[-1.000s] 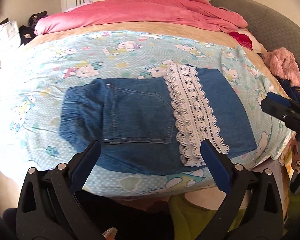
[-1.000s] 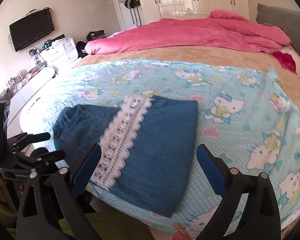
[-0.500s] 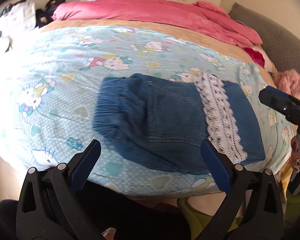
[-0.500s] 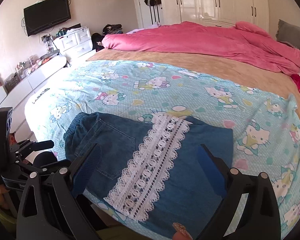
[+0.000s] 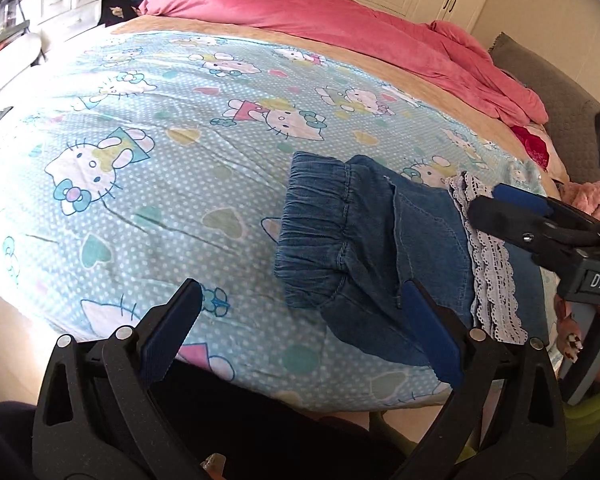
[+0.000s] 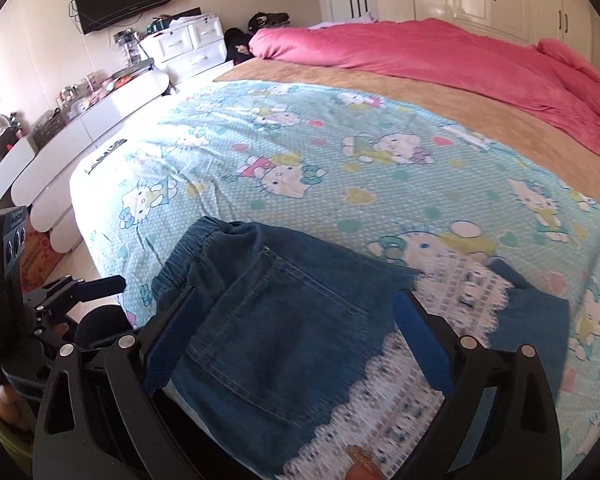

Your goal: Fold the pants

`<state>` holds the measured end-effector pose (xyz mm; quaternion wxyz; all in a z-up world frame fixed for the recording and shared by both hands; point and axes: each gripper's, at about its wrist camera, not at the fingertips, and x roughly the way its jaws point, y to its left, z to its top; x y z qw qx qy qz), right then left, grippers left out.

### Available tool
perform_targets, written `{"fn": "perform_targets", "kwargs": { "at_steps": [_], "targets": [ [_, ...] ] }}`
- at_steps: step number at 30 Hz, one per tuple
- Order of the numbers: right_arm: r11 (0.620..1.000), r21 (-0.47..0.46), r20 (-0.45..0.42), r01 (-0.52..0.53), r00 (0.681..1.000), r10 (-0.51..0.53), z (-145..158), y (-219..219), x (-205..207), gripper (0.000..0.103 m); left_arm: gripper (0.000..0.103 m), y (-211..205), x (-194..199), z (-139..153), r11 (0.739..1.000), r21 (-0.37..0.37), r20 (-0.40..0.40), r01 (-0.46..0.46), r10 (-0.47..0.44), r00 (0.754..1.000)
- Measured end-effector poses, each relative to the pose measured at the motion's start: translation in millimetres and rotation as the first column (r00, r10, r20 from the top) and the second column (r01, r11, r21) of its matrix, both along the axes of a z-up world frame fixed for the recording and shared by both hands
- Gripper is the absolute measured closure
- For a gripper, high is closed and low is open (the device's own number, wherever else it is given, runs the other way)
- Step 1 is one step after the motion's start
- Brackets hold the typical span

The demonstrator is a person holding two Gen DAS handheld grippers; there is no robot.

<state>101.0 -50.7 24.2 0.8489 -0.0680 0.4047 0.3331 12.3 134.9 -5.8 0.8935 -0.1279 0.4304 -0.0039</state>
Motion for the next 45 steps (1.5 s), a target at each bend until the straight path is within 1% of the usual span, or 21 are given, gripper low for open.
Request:
{"fn": "perform_targets", "kwargs": {
  "at_steps": [1,3,4,5,6,8,13,18,19,20,21,22,25,26,29,35,38,42,43,44,45],
  "targets": [
    [1.0,-0.007,-0.005,-0.003,1.0,0.003,-3,7,3,0.007,0.023,0,3,-2,1.0,0.001,-0.002,0.003,-0.003,1.0],
    [1.0,-0.012,-0.023,-0.013,1.0,0.012,-8,18,9,0.007,0.048,1,9,-8,1.0,-0.01,-0.012,0.019,-0.019,1.0],
    [1.0,-0.012,-0.032,-0.015,0.999,0.014,-10,22,12,0.007,0.052,1,10,-10,0.999,-0.028,-0.015,0.028,-0.029,0.999],
    [1.0,-0.012,-0.044,-0.013,0.999,0.013,-13,27,15,0.007,0.062,0,11,-12,0.998,-0.042,-0.014,0.037,-0.038,0.999],
    [1.0,-0.006,-0.057,-0.016,0.998,0.016,-14,31,18,0.007,0.065,-2,12,-13,0.997,-0.051,-0.013,0.05,-0.051,0.999],
    [0.999,0.004,-0.083,-0.032,0.996,0.033,-17,40,24,0.007,0.065,-9,14,-14,0.998,-0.03,-0.007,0.063,-0.063,0.998],
    [0.997,-0.032,-0.126,-0.075,0.99,0.07,-29,67,36,0.007,0.066,-15,15,-14,0.995,-0.054,0.019,0.088,-0.087,0.996],
    [0.996,-0.008,-0.199,-0.093,0.976,0.09,-44,84,46,0.008,0.066,-17,17,-18,0.994,-0.063,0.02,0.092,-0.09,0.996],
    [0.995,-0.003,-0.212,-0.1,0.973,0.097,-48,87,48,0.013,0.066,-16,18,-19,0.994,-0.066,0.02,0.091,-0.09,0.996],
    [0.995,-0.004,-0.218,-0.104,0.971,0.1,-50,89,48,0.027,0.066,-16,19,-19,0.994,-0.068,0.02,0.09,-0.089,0.996],
    [0.994,-0.005,-0.224,-0.112,0.969,0.108,-52,92,48,0.033,0.066,-15,19,-19,0.994,-0.07,0.021,0.09,-0.089,0.996],
    [0.992,-0.004,-0.223,-0.128,0.967,0.124,-54,95,46,0.051,0.066,-15,19,-20,0.994,-0.07,0.02,0.09,-0.088,0.996],
    [0.988,-0.026,-0.171,-0.153,0.974,0.147,-49,96,36,0.06,0.065,-13,17,-20,0.993,-0.077,0.019,0.084,-0.083,0.996],
    [0.988,-0.019,-0.162,-0.154,0.975,0.149,-46,94,34,0.063,0.061,-13,16,-20,0.993,-0.081,0.018,0.081,-0.08,0.997],
    [0.99,0.061,-0.174,-0.131,0.975,0.14,-32,73,35,0.066,0.032,-12,7,-16,0.992,-0.103,0.024,0.075,-0.073,0.997],
    [0.977,0.197,-0.149,-0.086,0.982,0.117,4,12,37,0.067,0.029,-20,0,-8,0.978,-0.183,0.061,0.105,-0.095,0.994],
    [0.967,0.251,-0.151,-0.048,0.985,0.088,14,-23,42,0.071,0.021,-34,8,-10,0.955,-0.265,0.055,0.136,-0.125,0.991],
    [0.957,0.289,-0.151,-0.002,0.987,0.048,19,-60,47,0.073,0.023,-63,25,-12,0.916,-0.345,0.043,0.204,-0.202,0.978],
    [0.953,0.302,-0.149,0.012,0.988,0.035,20,-72,49,0.073,0.027,-70,28,-10,0.907,-0.359,0.044,0.219,-0.218,0.975],
    [0.95,0.31,-0.149,0.02,0.988,0.027,20,-79,50,0.073,0.039,-78,30,-7,0.898,-0.369,0.049,0.238,-0.237,0.97],
    [0.947,0.319,-0.147,0.033,0.989,0.015,21,-88,50,0.073,0.042,-88,32,-3,0.895,-0.365,0.06,0.258,-0.254,0.965]
  ]
}}
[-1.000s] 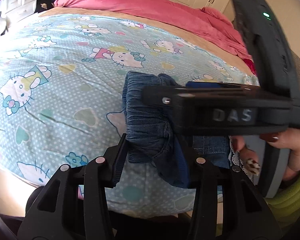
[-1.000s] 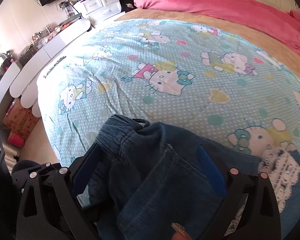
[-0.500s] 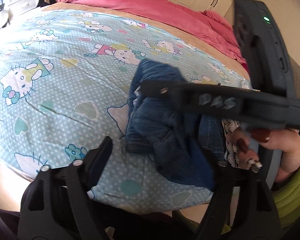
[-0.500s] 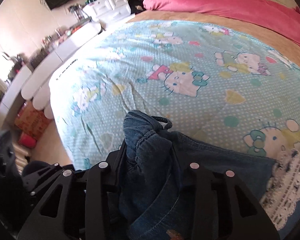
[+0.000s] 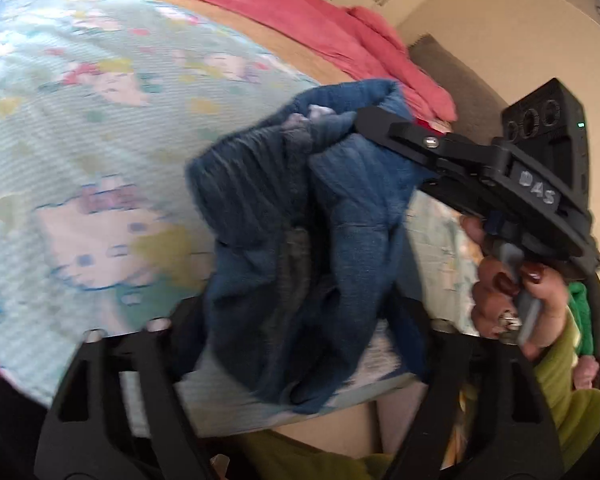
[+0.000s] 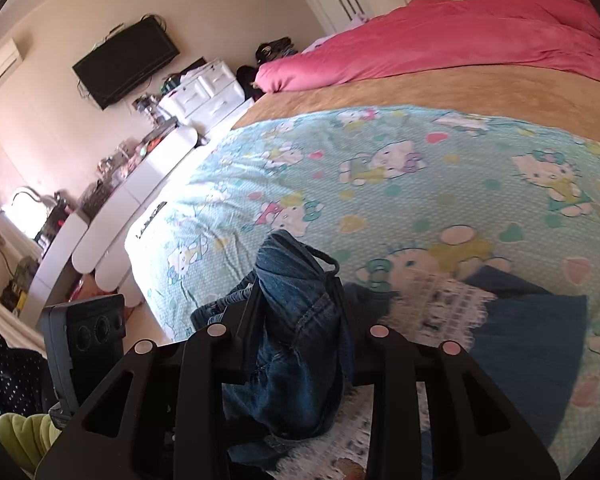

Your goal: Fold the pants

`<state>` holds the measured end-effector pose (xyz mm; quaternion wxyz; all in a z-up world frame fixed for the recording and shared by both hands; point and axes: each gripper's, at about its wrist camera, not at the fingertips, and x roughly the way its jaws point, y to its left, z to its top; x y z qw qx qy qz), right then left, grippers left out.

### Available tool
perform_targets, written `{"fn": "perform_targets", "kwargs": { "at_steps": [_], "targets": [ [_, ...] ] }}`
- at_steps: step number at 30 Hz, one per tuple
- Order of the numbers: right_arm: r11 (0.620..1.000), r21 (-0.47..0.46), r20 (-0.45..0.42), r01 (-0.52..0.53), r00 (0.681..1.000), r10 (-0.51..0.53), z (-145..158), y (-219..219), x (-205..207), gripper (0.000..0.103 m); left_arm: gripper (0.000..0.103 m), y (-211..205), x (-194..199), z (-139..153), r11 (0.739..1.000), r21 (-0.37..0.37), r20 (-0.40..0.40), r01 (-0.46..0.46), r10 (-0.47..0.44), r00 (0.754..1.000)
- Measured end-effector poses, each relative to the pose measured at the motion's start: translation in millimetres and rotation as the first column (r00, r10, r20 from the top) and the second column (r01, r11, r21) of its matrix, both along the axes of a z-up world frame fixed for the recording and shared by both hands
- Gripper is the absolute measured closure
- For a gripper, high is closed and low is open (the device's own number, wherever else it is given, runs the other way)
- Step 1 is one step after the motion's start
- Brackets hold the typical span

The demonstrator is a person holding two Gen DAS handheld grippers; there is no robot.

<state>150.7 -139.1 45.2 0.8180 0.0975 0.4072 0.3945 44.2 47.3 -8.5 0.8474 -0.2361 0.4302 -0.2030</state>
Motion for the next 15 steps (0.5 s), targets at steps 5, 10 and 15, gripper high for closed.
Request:
{"fn": "perform_targets", "kwargs": {
  "at_steps": [5,10,15],
  "targets": [
    [0.992,0.062,0.0,0.109,0.994,-0.109,1,-60,-2,0.027,0.042,-43,1,19,0.995,0.033,0.059,0.098,-0.1,0.993],
    [0.977,0.002,-0.041,0.215,0.976,-0.215,-24,-106,-11,0.025,0.035,-102,-13,17,0.956,0.13,0.077,0.264,-0.275,0.958],
    [0.974,-0.019,-0.092,0.225,0.97,-0.225,-45,-115,-27,0.017,0.027,-135,-23,4,0.912,0.287,0.063,0.295,-0.325,0.944]
  ]
}}
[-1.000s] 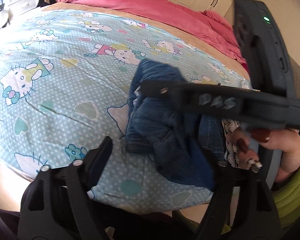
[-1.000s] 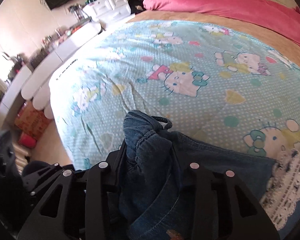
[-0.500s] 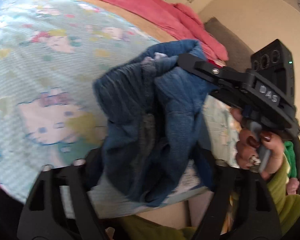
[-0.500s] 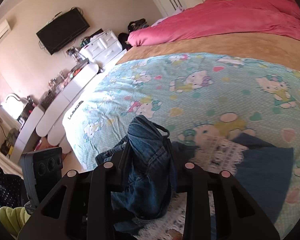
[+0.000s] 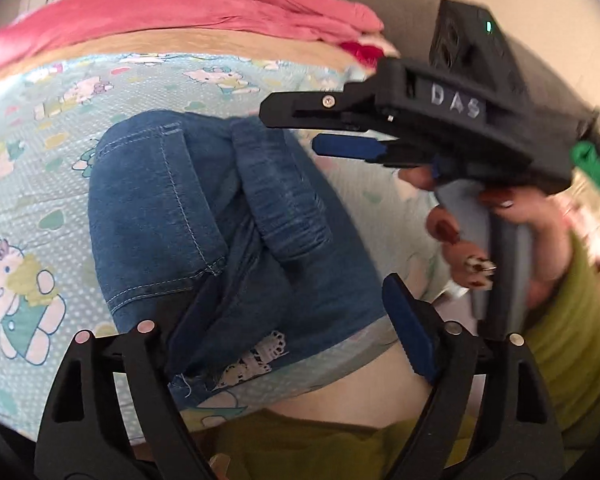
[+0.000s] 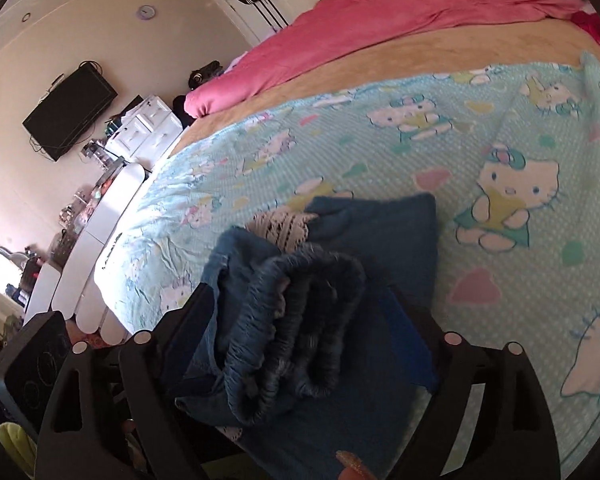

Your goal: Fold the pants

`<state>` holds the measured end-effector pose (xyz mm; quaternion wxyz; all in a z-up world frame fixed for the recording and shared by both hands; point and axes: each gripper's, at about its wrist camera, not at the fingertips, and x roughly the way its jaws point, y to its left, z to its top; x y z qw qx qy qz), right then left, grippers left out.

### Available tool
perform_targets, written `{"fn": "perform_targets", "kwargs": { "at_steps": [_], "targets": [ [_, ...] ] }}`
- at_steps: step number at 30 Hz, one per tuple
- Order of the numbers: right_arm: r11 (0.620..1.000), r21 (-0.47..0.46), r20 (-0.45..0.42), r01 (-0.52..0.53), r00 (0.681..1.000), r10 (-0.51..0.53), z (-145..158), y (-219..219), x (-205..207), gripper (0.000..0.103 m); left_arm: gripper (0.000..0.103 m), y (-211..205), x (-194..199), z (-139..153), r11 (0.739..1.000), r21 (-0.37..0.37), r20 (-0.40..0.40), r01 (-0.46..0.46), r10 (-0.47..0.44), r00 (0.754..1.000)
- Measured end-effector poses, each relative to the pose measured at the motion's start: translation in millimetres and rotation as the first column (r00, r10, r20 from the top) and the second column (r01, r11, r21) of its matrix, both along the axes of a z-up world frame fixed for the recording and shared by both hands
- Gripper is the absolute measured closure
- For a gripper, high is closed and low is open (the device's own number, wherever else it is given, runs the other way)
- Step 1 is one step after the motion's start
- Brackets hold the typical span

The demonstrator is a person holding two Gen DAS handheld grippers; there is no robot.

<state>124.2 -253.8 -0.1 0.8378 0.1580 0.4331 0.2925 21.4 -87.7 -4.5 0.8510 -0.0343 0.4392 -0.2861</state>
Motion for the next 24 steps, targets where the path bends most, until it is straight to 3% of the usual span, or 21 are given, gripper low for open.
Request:
{"fn": "perform_targets", "kwargs": {
  "at_steps": [3,4,5,7,8,10,12,14,16,20,24],
  "targets": [
    [0.999,-0.05,0.015,-0.016,1.0,0.016,-2,13,-2,0.017,0.026,-6,4,-6,1.0,0.028,0.003,0.002,-0.002,1.0],
    [0.994,-0.11,0.031,-0.006,0.999,0.01,-3,19,-2,0.023,0.026,-7,4,-6,0.999,0.035,0.006,0.002,-0.002,1.0],
    [0.986,-0.166,0.045,0.002,0.999,0.006,-4,22,-1,0.048,0.026,-8,3,-6,0.999,0.037,0.007,0.002,-0.002,1.0],
    [0.968,-0.252,0.064,-0.007,0.998,0.024,-7,27,-3,0.062,0.025,-6,2,-7,1.0,0.027,0.008,0.005,-0.005,1.0],
    [0.959,-0.285,0.074,-0.001,0.997,0.023,-8,26,-5,0.062,0.025,-5,1,-6,1.0,0.023,0.007,0.005,-0.006,1.0],
    [0.942,-0.336,0.095,0.005,0.995,0.029,-10,24,-9,0.062,0.025,1,-3,-5,1.0,0.018,0.007,0.007,-0.007,1.0],
    [0.945,-0.327,0.097,0.011,0.995,0.022,-11,22,-10,0.057,0.025,6,-4,-1,1.0,0.007,0.006,0.003,-0.003,1.0],
    [0.952,-0.305,0.111,0.033,0.994,0.001,-7,17,-13,0.044,0.022,12,-7,5,1.0,-0.016,0.014,-0.009,0.01,1.0],
    [0.964,-0.263,0.14,0.045,0.99,-0.008,4,9,-19,0.039,0.017,25,-9,14,0.999,-0.022,0.042,-0.04,0.041,0.998],
    [0.96,-0.266,0.205,0.087,0.978,-0.031,21,-3,-31,0.029,0.01,49,-9,28,0.992,0.002,0.079,-0.126,0.125,0.989],
    [0.954,-0.277,0.258,0.113,0.965,-0.04,33,-10,-48,0.018,0.01,67,-3,32,0.98,0.008,0.082,-0.197,0.196,0.977]
  ]
}}
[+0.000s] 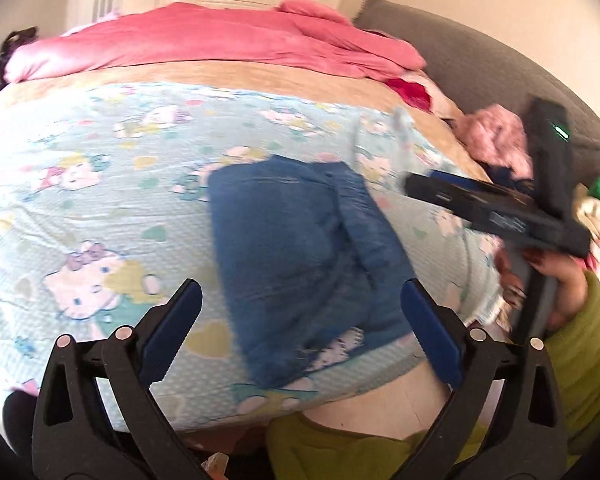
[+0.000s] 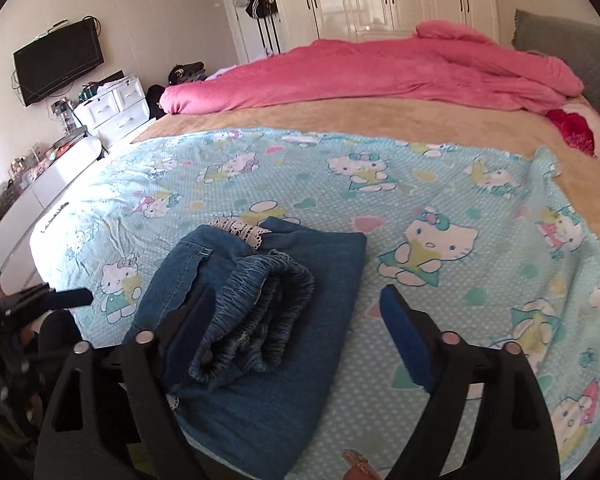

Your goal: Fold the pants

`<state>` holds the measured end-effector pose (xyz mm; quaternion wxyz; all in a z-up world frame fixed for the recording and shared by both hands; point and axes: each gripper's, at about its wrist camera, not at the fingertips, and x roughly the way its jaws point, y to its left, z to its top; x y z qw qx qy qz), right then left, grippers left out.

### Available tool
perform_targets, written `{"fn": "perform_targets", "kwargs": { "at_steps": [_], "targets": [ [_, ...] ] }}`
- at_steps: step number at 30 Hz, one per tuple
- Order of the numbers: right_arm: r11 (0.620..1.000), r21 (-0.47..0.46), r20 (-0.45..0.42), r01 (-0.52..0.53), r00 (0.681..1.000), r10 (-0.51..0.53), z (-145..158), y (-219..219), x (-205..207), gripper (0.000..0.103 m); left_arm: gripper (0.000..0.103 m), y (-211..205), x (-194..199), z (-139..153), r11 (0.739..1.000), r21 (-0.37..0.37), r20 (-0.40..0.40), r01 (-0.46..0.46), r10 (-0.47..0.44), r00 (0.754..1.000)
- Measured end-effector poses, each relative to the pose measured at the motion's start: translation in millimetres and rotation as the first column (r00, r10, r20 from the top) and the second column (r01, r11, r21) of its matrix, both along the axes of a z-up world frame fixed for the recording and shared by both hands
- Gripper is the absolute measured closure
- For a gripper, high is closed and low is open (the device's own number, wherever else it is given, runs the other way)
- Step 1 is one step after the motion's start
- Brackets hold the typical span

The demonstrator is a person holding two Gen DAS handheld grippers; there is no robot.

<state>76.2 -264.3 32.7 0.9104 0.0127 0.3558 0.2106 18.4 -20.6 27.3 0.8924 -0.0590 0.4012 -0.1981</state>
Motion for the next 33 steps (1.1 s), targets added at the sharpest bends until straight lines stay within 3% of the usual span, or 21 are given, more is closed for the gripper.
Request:
{"fn": "perform_targets", "kwargs": {
  "at_steps": [10,15,18,20,22,23,24,26,30,33],
  "targets": [
    [0.998,-0.027,0.094,0.051,0.994,-0.048,17,-12,-43,0.015,0.01,7,7,6,0.994,0.07,-0.005,-0.087,0.087,0.996],
    [0.999,0.001,0.083,0.042,0.996,-0.041,7,-4,-63,0.015,0.01,6,11,3,0.99,0.092,-0.015,-0.104,0.106,0.994],
    [1.0,-0.029,0.077,0.0,0.997,0.002,-3,12,-74,0.015,0.01,9,15,0,0.987,0.108,-0.021,-0.117,0.12,0.993],
    [0.998,-0.058,0.079,-0.026,0.996,0.031,-9,25,-79,0.02,0.01,12,21,-1,0.983,0.13,-0.014,-0.13,0.133,0.991],
    [0.999,-0.03,0.06,-0.016,0.998,0.018,-15,32,-83,0.027,0.01,16,30,-1,0.978,0.152,-0.019,-0.142,0.147,0.989],
    [1.0,0.007,0.032,-0.003,0.999,0.002,-18,33,-82,0.031,0.014,17,33,-1,0.977,0.158,-0.026,-0.141,0.147,0.989],
    [0.999,0.05,0.0,0.006,1.0,-0.006,-21,35,-81,0.034,0.029,17,39,-1,0.978,0.164,-0.037,-0.132,0.14,0.99],
    [0.993,0.11,-0.059,0.034,0.998,-0.027,-30,44,-80,0.04,0.045,16,46,0,0.979,0.163,-0.045,-0.12,0.129,0.991],
    [0.982,0.157,-0.106,0.1,0.991,-0.084,-32,62,-72,0.04,0.048,6,58,0,0.985,0.154,-0.053,-0.074,0.083,0.995],
    [0.985,0.098,-0.109,0.143,0.985,-0.133,-37,78,-62,0.04,0.048,-3,66,-2,0.987,0.15,-0.057,-0.049,0.058,0.997]
  ]
}}
